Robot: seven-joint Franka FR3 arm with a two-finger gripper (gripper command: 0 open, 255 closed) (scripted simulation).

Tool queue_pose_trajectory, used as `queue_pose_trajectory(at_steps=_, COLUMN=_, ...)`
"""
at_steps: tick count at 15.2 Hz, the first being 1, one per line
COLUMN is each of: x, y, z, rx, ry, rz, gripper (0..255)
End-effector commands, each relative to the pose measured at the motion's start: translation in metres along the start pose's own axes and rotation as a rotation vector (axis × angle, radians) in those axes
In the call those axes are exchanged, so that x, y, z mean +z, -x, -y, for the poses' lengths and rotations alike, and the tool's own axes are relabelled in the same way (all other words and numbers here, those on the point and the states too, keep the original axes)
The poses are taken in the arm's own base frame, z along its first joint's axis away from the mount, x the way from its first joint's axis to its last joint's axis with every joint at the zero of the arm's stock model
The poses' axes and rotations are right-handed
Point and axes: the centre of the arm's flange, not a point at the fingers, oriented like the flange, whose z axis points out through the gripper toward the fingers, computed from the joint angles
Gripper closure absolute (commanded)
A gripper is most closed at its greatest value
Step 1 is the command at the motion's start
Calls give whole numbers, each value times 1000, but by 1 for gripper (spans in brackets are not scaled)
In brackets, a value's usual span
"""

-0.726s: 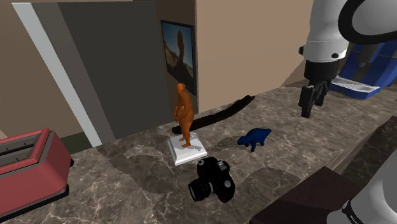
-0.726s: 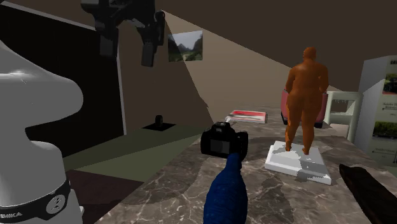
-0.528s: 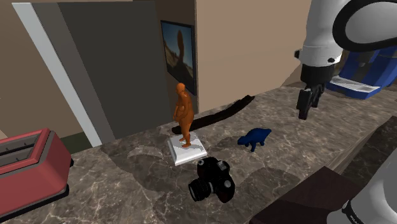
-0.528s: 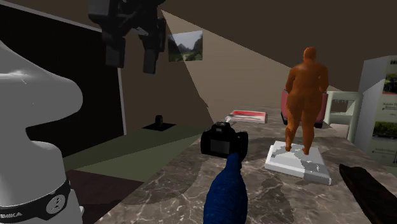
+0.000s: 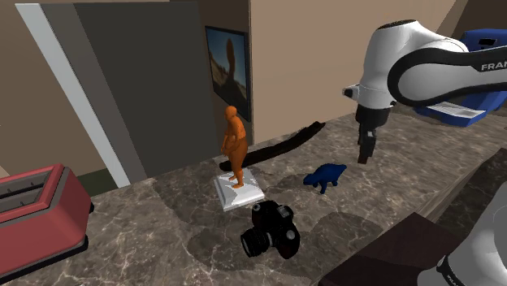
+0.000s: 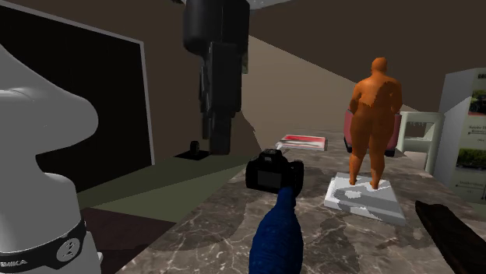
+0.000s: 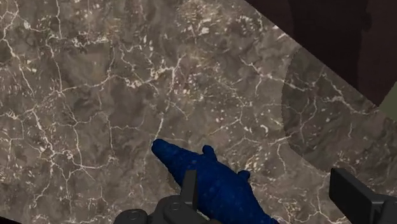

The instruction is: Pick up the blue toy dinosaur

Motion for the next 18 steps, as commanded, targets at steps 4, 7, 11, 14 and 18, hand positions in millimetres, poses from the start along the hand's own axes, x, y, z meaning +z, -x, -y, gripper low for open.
queue_pose_trajectory(at_steps=4, x=44, y=-37, z=-9, rx=-306, ry=24, rz=-69, gripper=0)
queue_pose_trajectory(at_steps=7, x=69, y=-62, z=-9, rx=-485, ry=36, rz=-108, gripper=0)
queue_pose_trajectory(at_steps=11, x=97, y=-87, z=-4, rx=-652, ry=48, rz=-145, gripper=0)
queue_pose_trajectory(at_steps=14, x=113, y=-88, z=-4, rx=-652, ry=48, rz=-145, gripper=0)
queue_pose_trajectory(at_steps=18, x=132, y=-89, z=-3, rx=-652, ry=48, rz=-145, gripper=0)
